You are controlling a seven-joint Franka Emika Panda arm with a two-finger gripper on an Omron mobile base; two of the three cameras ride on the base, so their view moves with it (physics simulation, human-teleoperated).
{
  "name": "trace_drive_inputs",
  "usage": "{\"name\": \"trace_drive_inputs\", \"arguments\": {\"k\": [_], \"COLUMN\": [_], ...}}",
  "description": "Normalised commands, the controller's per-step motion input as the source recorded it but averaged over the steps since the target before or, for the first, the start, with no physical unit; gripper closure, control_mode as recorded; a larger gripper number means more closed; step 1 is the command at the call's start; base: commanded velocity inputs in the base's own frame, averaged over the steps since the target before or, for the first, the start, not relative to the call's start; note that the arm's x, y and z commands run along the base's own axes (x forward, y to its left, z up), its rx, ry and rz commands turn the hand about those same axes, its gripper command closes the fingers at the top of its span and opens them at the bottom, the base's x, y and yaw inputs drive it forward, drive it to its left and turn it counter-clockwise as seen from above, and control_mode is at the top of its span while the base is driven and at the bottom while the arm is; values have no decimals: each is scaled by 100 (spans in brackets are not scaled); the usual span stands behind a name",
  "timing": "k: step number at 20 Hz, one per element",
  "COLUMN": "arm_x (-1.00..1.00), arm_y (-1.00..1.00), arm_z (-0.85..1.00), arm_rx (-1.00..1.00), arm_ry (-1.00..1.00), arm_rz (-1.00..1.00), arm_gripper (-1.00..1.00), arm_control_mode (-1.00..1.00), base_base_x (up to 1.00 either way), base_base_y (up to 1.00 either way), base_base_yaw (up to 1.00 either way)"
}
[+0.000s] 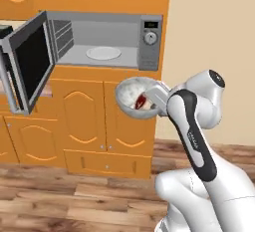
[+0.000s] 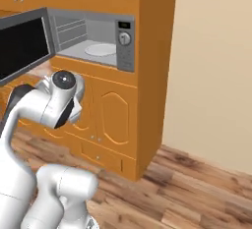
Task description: The microwave is finished heating the steak and lemon wedge. Take the bowl containing the food and place it on the dining counter.
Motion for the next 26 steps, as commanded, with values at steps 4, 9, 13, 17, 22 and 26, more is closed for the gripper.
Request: {"name": "trace_drive_inputs", "arguments": {"k": [4,9,13,17,22,26], "arm_x": [0,0,0,0,0,0], "arm_y": [0,0,0,0,0,0], "arm_z": [0,0,0,0,0,0], "arm_rx": [0,0,0,0,0,0], "arm_ry": [0,0,0,0,0,0], "arm_rz": [0,0,0,0,0,0], "arm_gripper": [100,100,100,100,100,100], "arm_control_mode": [100,100,100,100,100,100], "base_base_x": [-41,-9,0,0,4,28], "base_base_y": [-18,-1,0,1,10,9], "base_base_yaw": [98,100,100,92,67,49]}}
